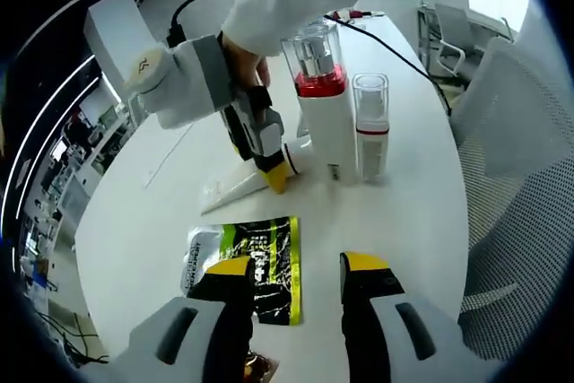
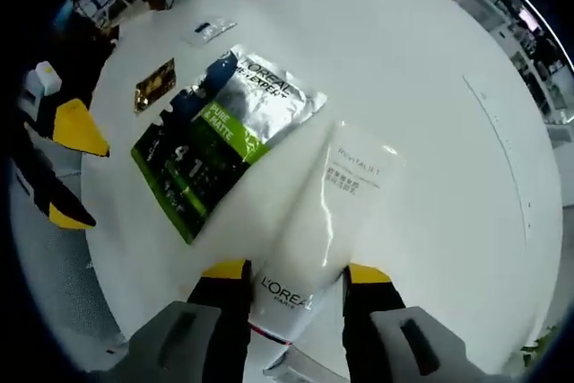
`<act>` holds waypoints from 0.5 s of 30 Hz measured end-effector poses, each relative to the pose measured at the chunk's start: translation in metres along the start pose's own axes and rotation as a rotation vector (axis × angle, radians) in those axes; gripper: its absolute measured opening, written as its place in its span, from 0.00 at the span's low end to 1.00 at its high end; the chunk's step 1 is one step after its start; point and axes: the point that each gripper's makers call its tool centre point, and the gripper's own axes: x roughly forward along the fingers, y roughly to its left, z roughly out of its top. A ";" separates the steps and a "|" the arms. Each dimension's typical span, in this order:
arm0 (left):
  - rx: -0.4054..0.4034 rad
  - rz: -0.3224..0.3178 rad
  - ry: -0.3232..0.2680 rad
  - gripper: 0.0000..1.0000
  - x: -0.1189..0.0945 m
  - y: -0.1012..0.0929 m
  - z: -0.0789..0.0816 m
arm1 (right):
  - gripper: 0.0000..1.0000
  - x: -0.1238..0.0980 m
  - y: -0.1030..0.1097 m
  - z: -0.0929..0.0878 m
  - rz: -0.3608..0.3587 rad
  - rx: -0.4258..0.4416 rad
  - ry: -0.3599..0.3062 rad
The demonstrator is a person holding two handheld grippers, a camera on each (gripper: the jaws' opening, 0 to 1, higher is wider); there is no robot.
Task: Arrange the skincare products in the storage area until every visible bottle or jar stands upright without overlapping.
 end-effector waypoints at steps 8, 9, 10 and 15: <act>-0.076 0.022 -0.052 0.38 -0.006 0.011 0.006 | 0.24 0.000 0.002 0.002 0.000 0.002 -0.026; -0.089 0.028 -0.057 0.38 -0.007 0.013 0.006 | 0.23 0.000 0.002 0.002 0.000 0.003 -0.030; -0.096 0.032 -0.060 0.38 -0.008 0.015 0.006 | 0.23 -0.001 0.002 0.002 -0.002 0.006 -0.035; -0.138 0.059 -0.075 0.38 -0.010 0.024 0.003 | 0.19 -0.002 -0.006 0.006 -0.052 0.001 -0.061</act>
